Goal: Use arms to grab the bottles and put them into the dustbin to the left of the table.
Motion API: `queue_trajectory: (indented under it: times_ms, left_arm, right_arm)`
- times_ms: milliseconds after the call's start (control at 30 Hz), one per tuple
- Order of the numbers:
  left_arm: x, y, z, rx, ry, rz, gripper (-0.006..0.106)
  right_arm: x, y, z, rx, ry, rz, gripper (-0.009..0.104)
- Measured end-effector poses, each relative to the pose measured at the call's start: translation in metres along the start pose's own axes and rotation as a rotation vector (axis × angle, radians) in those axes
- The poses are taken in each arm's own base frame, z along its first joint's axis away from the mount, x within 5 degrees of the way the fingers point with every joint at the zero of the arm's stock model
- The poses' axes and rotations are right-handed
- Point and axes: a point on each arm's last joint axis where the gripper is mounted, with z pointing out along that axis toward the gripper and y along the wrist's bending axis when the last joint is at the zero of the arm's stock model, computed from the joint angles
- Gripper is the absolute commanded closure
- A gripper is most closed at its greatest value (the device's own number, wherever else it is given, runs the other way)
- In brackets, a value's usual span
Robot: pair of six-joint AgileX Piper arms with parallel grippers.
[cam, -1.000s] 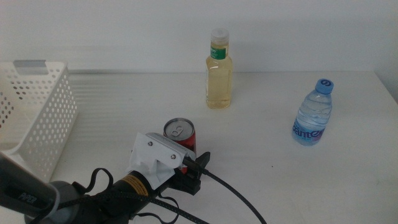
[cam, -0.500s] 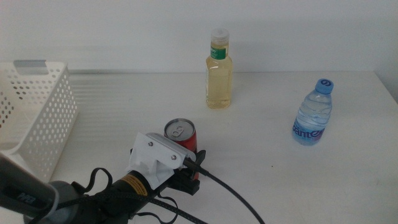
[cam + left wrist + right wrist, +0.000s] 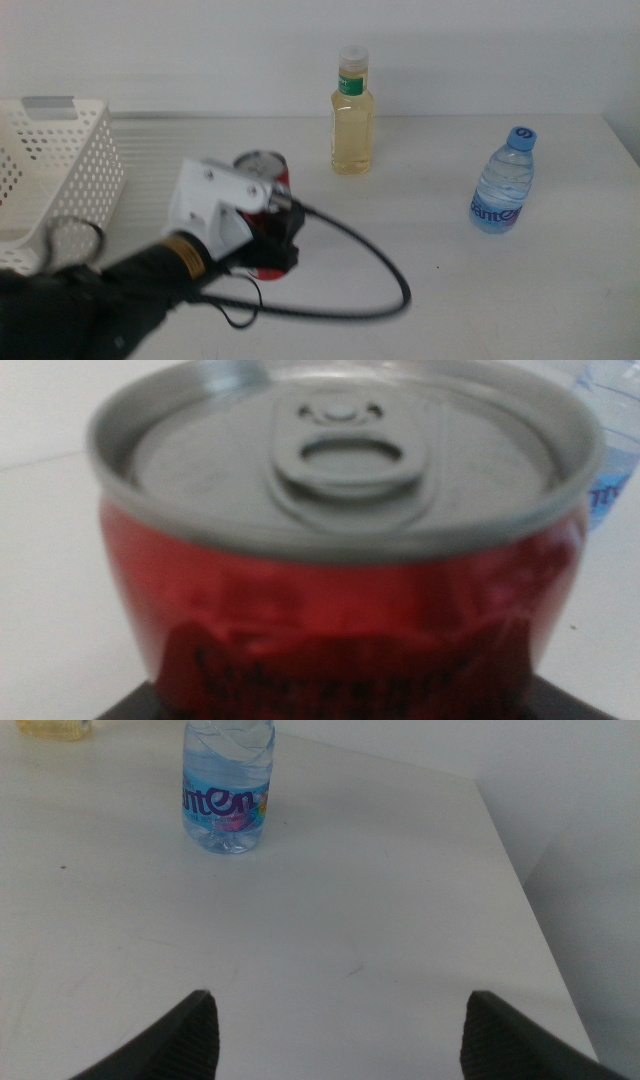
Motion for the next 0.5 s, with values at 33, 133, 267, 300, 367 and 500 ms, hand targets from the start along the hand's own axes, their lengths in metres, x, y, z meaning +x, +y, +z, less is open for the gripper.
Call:
queue_trajectory:
  times_ms: [33, 133, 267, 300, 367, 500]
  left_arm:
    - [-0.007, 0.001, -0.001, -0.009, 0.012, -0.003, 0.105]
    - [-0.031, 0.007, -0.007, -0.042, 0.075, 0.0, 0.105]
    - [-0.061, 0.016, -0.012, -0.092, 0.151, 0.002, 0.105]
    - [-0.069, 0.02, -0.013, -0.106, 0.167, 0.0, 0.105]
    - [-0.083, 0.028, -0.015, -0.141, 0.202, -0.01, 0.105]
    - [-0.105, 0.056, -0.022, -0.229, 0.289, -0.015, 0.105]
  right_arm:
    - [0.0, 0.0, 0.0, 0.0, 0.0, 0.0, 0.032]
    - [0.0, 0.0, 0.0, 0.0, 0.0, 0.0, 0.032]
    - [0.0, 0.0, 0.0, 0.0, 0.0, 0.0, 0.032]
    - [0.0, 0.0, 0.0, 0.0, 0.0, 0.0, 0.032]
    - [0.0, 0.0, 0.0, 0.0, 0.0, 0.0, 0.032]
    - [0.0, 0.0, 0.0, 0.0, 0.0, 0.0, 0.032]
